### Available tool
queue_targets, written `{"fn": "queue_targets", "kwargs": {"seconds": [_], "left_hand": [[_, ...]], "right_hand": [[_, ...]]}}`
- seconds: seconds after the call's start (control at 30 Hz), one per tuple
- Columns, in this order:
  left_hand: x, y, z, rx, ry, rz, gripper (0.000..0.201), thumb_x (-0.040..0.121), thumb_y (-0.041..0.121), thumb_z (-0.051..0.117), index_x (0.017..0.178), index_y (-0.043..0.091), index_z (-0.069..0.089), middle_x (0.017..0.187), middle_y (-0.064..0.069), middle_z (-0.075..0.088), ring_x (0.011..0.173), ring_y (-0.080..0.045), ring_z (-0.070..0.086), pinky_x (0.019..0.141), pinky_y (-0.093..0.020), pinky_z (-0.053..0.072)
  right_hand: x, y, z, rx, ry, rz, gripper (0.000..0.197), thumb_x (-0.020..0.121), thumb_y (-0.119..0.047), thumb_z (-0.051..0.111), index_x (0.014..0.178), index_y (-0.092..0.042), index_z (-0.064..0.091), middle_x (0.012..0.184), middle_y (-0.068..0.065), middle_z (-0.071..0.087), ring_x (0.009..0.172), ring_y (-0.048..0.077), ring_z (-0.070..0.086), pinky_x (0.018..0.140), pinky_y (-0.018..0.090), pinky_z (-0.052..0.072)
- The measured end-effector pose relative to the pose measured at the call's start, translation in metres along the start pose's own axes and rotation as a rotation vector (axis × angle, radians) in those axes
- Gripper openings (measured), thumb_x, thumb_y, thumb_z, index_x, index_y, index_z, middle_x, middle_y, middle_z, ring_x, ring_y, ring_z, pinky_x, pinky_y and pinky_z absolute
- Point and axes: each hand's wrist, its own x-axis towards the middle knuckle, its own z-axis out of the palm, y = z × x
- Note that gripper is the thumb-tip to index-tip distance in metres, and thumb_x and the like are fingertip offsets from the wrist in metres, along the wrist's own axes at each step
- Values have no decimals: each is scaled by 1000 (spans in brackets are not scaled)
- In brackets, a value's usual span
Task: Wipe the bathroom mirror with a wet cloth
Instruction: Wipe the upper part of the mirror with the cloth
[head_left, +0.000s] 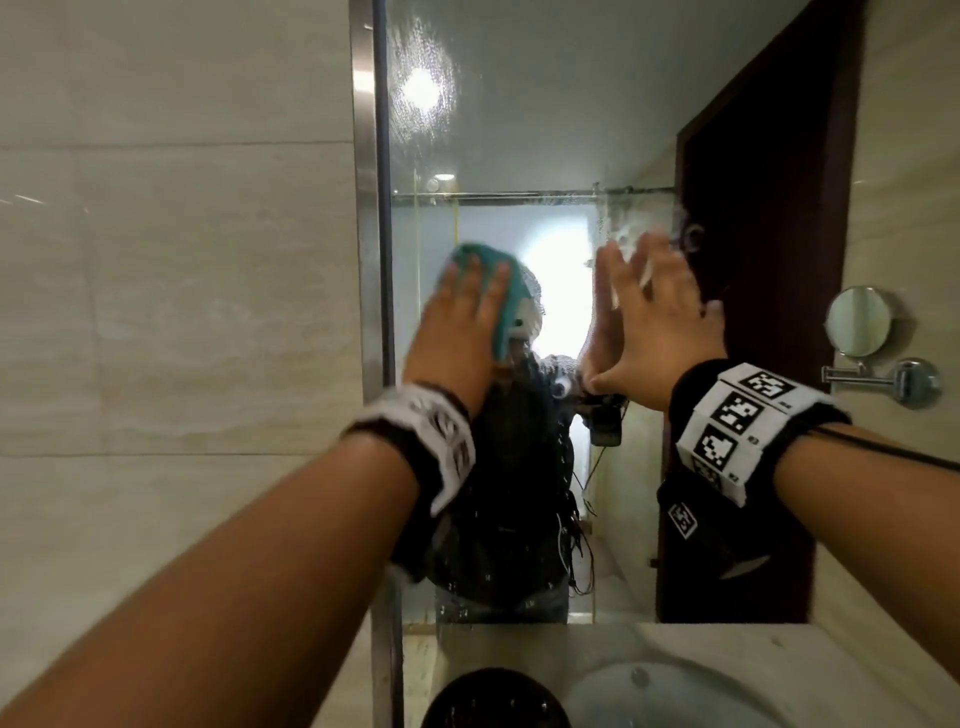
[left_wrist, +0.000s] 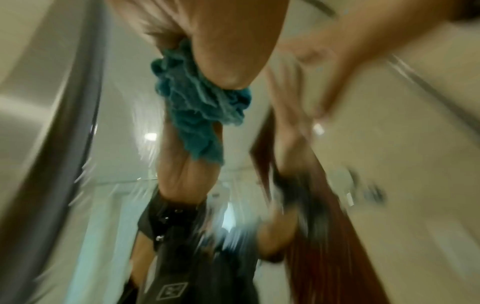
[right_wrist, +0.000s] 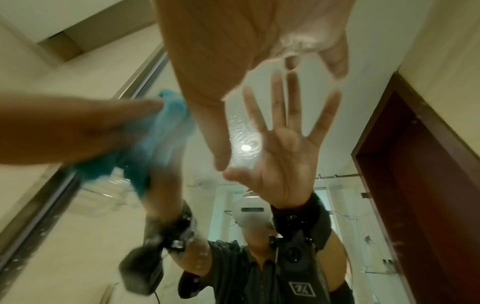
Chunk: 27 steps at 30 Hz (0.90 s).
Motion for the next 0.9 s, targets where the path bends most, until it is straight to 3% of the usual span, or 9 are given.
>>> {"fn": "queue_targets", "kwargs": {"seconds": [0.07,0.13,0.2,0.33,0.47,0.57,0.7,0.83,0.9], "left_hand": [[24,-2,-19,-66,42,-127,90,90,18,57,149,17,-11,157,-12,-11,144,-30,-11,117,-38,-2],[25,2,-15,-91,62,-141,87,92,17,54,149,17,-11,157,-12,-11,144,-31,-12,118,-39,-2],[5,16,5,-80,71,-48,84,93,17,52,150,18,-9,157,-13,-11,144,-32,-11,118,-41,-2],[-46,53,42,44,-102,191,76,97,18,42,148,22,-14,157,-8,-13,143,-29,-16,111,-38,-14],[-26,37,33,162,-132,285,78,97,21,43,147,24,-17,157,-6,-15,144,-26,-16,115,-38,-8],[15,30,2,34,-30,109,84,94,17,51,149,21,-13,157,-9,-14,144,-27,-13,119,-39,0],[36,46,-13,-94,58,-44,81,94,18,50,150,20,-9,158,-9,-12,144,-28,-13,116,-36,-7],[-7,56,30,17,-4,162,83,93,17,50,149,24,-12,158,-6,-11,144,-25,-15,115,-37,-11],[-35,56,46,44,-48,228,83,87,16,58,150,23,4,158,-8,7,145,-26,2,116,-39,2]], "right_hand": [[-1,12,0,43,-17,100,140,54,-53,83,137,-44,-29,146,-2,-40,140,25,-23,104,70,12],[-1,18,3,97,-38,116,140,52,-55,83,135,-47,-29,145,-4,-42,139,24,-26,100,73,14],[1,19,5,114,-35,101,140,52,-53,84,136,-48,-28,146,-3,-41,139,24,-27,99,74,14],[1,17,5,102,-39,100,139,54,-54,83,137,-46,-29,145,-3,-42,139,25,-27,99,74,15],[1,17,5,103,-35,98,139,54,-55,83,138,-45,-28,145,-2,-43,138,25,-28,99,73,16],[0,17,4,114,-39,103,141,52,-55,83,138,-45,-28,145,-2,-42,138,25,-28,99,73,16],[1,19,6,113,-26,90,140,52,-56,83,138,-45,-27,145,-3,-42,139,25,-27,99,73,16],[2,21,10,90,-11,86,139,53,-58,82,138,-44,-27,144,-3,-43,139,25,-27,99,74,17],[2,21,10,95,-21,69,137,54,-59,80,138,-45,-28,144,-3,-43,139,26,-27,100,73,14]]}}
